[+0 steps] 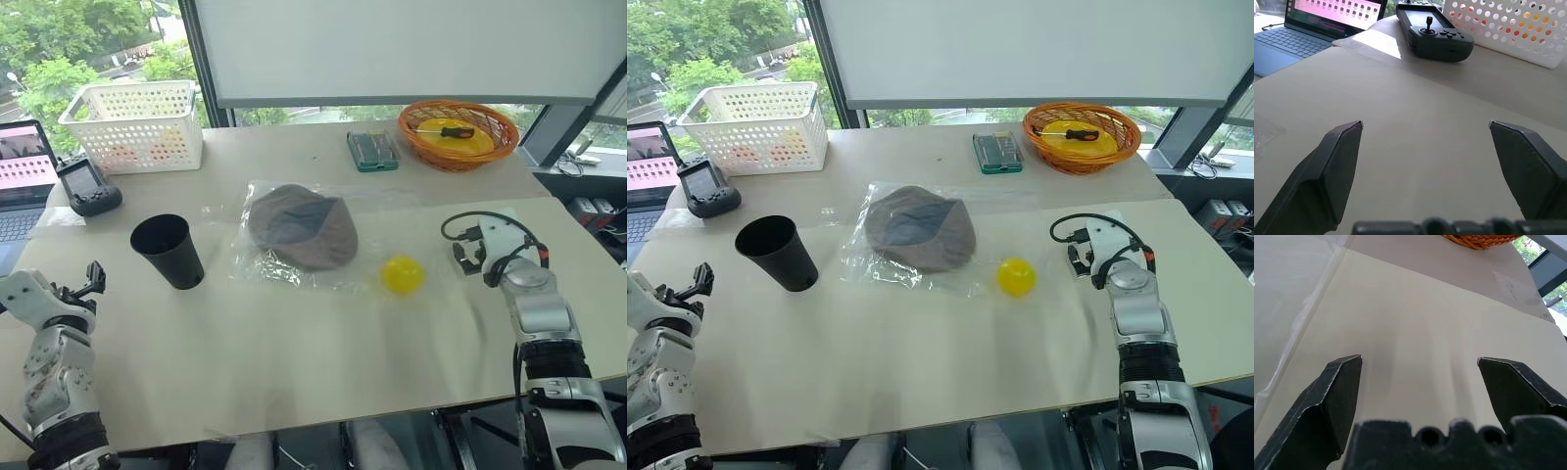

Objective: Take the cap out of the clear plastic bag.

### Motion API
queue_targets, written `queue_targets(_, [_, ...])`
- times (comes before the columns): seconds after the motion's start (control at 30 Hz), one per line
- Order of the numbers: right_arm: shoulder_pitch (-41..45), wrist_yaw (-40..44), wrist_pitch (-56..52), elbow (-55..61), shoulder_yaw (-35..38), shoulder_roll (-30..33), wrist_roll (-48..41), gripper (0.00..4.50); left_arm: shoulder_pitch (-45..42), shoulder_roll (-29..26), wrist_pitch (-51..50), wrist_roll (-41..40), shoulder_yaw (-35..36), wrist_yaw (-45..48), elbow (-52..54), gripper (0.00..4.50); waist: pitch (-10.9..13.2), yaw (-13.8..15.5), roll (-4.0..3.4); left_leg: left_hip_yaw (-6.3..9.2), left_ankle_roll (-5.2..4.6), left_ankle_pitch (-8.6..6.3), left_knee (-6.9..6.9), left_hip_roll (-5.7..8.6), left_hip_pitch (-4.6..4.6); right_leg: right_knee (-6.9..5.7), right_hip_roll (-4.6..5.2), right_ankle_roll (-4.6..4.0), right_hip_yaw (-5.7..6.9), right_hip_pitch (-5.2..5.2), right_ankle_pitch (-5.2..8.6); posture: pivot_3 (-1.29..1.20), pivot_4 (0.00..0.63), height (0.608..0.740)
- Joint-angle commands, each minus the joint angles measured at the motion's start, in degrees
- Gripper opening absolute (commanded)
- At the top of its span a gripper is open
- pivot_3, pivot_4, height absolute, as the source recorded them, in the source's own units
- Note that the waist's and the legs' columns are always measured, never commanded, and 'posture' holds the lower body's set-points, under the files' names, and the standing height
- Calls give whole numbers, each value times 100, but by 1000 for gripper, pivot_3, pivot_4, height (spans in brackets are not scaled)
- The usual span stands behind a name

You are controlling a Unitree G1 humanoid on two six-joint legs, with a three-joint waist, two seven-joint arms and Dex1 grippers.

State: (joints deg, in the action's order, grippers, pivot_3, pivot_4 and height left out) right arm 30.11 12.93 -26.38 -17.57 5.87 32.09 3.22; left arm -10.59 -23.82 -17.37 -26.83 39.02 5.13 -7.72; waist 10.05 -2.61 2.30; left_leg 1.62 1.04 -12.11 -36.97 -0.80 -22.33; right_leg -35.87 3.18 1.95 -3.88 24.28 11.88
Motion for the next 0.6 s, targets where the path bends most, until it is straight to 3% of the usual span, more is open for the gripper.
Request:
queue_targets(0.03, [48,410,-56,613,264,61,-442,4500,147,-439,97,-52,-54,614,167,4450,0,-1,0,0,0,0,0,0,0,0,0,0,0,0,0,0,150,736])
queue_targets(0.13, [218,2114,-533,1728,88,483,-1447,4500,965,-1220,40,-243,-165,2147,641,4450,9,-146,1,-3,0,-1,3,-8,-12,-2,-11,-2,-9,19,0,0,150,736])
queue_targets(0.27, [314,3668,-911,2174,-221,959,-2284,4500,1863,-1763,28,-262,-249,3160,891,4450,9,-134,-2,-4,-5,-6,14,-11,0,0,-5,10,-5,12,19,0,150,736])
queue_targets(0.47, [561,4974,-828,2328,-799,1048,-2728,4500,2723,-2152,-407,-587,-169,4117,1516,4450,14,-120,13,-6,-6,-6,12,-18,8,-2,-4,-1,2,9,51,0,150,736])
queue_targets(0.6, [608,5185,-1012,2832,-1064,829,-3027,4500,2942,-2106,-556,-616,-310,4244,2072,4450,15,-129,13,-6,-6,-9,13,-22,-4,-3,-5,5,4,23,49,0,150,736])
